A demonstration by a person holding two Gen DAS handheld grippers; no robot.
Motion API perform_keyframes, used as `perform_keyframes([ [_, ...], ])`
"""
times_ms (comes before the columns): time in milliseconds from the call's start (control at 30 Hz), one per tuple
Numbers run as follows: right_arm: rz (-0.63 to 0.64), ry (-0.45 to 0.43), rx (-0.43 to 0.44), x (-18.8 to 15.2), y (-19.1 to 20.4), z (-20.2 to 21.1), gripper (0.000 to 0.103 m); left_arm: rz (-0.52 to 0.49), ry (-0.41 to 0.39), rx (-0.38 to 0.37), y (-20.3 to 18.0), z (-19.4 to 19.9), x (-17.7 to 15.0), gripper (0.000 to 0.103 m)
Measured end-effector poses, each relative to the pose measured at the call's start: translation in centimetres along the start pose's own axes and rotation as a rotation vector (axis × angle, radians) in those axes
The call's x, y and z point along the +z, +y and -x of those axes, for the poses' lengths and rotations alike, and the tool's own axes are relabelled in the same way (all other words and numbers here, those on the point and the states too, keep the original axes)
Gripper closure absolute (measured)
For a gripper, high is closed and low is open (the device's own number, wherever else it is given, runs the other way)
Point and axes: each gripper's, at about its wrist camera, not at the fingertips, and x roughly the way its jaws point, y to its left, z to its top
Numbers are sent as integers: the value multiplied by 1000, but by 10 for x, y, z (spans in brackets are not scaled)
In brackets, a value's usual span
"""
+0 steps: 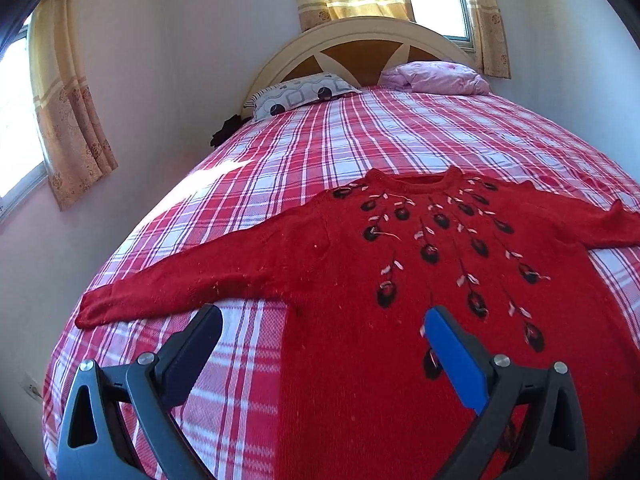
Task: Fold small clothes
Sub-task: 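Reach the right gripper to a sweater sleeve cuff and grasp it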
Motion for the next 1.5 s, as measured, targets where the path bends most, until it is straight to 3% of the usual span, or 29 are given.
perform_keyframes([
  [167,-137,5,-74,34,-54,-28,32,35,24,6,5,-27,7,1],
  [367,-299,39,-70,59,-102,-72,40,50,61,35,8,-55,11,1],
  [500,-362,69,-52,69,-115,-97,42,61,73,46,10,-67,14,1],
  [733,-353,67,-77,79,-119,-119,45,52,94,53,5,-82,12,1],
  [800,-357,68,-58,82,-120,-126,50,47,101,50,4,-84,11,1],
  [900,-355,86,-56,85,-120,-133,65,47,103,46,3,-85,9,1],
  [967,-356,93,-56,85,-120,-135,85,50,102,40,3,-84,8,1],
  [1033,-353,84,-52,86,-120,-131,89,50,101,21,4,-83,8,1],
  [1267,-209,-6,14,113,-64,-89,91,107,101,-91,9,-78,12,2],
  [1500,-25,-43,186,137,50,-51,91,148,114,-163,14,-75,10,2],
])
